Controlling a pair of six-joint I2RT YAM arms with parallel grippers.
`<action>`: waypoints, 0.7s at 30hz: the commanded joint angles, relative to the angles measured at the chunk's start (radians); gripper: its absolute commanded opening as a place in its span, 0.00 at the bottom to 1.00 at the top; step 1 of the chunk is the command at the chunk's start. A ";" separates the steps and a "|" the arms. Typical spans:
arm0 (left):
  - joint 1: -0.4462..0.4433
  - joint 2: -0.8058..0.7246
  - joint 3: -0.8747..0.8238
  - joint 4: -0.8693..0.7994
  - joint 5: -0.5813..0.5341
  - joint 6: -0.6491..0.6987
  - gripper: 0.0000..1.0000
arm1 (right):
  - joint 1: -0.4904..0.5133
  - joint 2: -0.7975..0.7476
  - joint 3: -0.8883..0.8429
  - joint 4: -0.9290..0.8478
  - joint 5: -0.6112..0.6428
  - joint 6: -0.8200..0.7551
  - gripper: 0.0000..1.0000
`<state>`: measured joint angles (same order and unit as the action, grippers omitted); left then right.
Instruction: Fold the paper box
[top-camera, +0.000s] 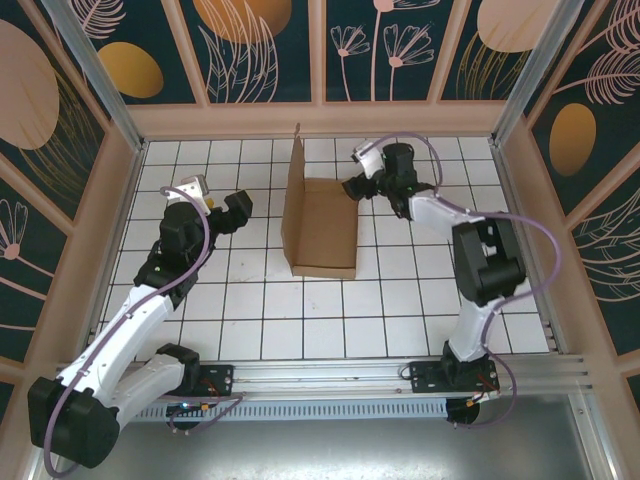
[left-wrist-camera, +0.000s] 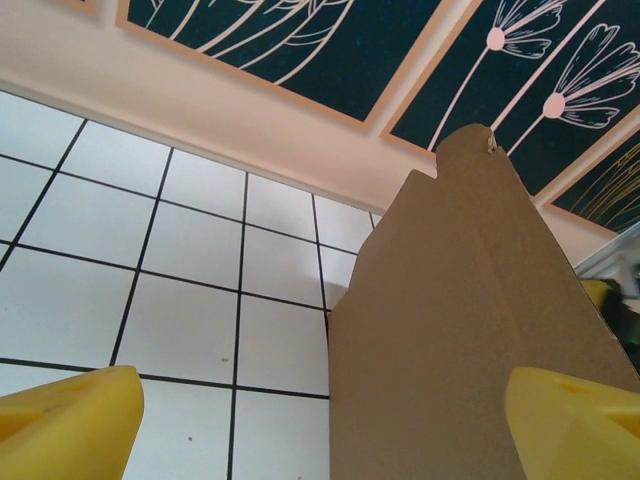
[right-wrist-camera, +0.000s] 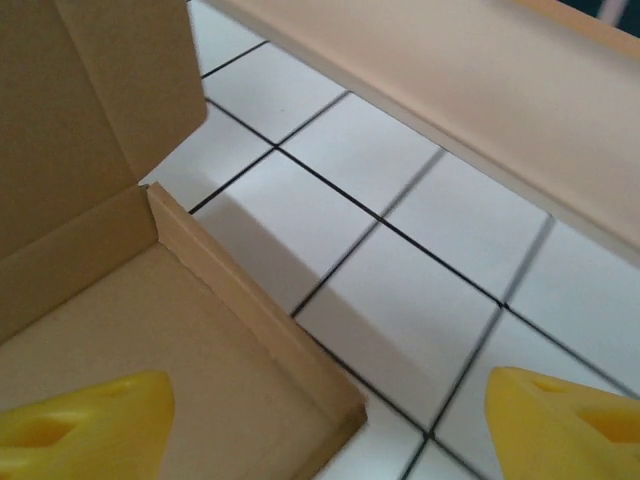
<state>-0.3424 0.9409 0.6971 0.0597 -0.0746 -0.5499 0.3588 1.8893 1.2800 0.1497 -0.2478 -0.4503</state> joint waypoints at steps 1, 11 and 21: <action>0.000 -0.008 -0.002 0.013 0.017 0.025 0.92 | 0.001 0.097 0.115 -0.111 -0.127 -0.205 0.82; 0.001 0.029 -0.001 0.019 0.031 0.031 0.92 | 0.064 0.341 0.318 -0.167 -0.104 -0.268 0.79; 0.001 0.029 -0.019 0.026 0.039 0.018 0.91 | 0.099 0.429 0.408 -0.221 0.079 -0.272 0.49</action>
<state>-0.3424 0.9714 0.6933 0.0605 -0.0486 -0.5388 0.4496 2.3005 1.6691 -0.0143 -0.2340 -0.7265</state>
